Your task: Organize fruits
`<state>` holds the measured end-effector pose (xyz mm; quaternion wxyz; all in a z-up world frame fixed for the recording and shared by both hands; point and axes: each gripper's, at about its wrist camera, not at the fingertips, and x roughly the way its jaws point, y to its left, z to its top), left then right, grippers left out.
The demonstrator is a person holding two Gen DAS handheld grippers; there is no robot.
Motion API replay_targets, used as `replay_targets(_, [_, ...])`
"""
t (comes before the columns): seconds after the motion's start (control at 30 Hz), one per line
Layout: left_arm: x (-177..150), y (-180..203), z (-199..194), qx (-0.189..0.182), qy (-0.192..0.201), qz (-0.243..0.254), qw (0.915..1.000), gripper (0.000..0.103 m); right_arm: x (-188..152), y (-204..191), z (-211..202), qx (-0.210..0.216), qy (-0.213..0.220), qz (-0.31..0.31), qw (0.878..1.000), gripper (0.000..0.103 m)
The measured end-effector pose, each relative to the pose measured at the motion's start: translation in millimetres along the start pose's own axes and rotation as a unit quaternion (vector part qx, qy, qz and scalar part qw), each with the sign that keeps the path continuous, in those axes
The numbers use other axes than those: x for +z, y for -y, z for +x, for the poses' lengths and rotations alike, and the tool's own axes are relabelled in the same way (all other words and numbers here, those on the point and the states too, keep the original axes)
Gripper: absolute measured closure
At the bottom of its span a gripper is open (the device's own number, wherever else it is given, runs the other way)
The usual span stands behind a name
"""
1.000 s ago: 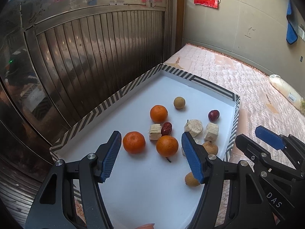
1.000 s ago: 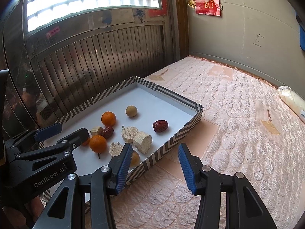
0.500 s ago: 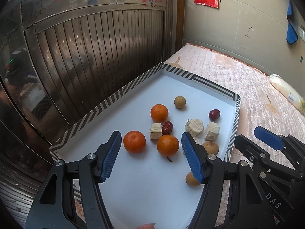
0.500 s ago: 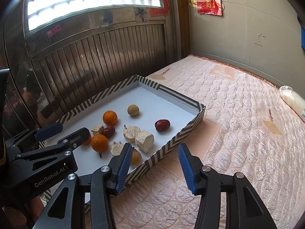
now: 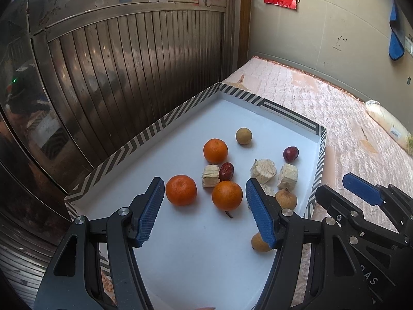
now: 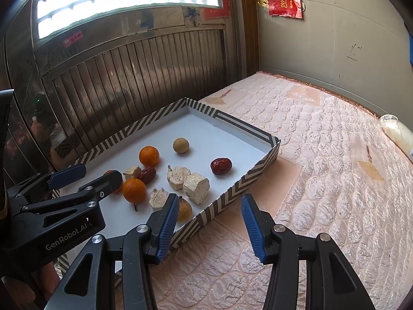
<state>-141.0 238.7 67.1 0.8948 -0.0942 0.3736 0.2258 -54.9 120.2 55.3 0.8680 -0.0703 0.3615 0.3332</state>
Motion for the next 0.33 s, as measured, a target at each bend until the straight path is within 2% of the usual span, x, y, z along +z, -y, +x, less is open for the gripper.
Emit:
replay_targets(0.23, [0, 7, -9, 0.007, 0.03, 0.011, 0.9995, 0.037, -2, 5, -5, -0.005, 0.003, 0.004, 1.0, 0.055])
replay_targets(0.33, [2, 22, -11, -0.008, 0.029, 0.03, 0.9991, 0.037, -5, 16, -14, -0.017, 0.006, 0.015, 1.0, 0.055])
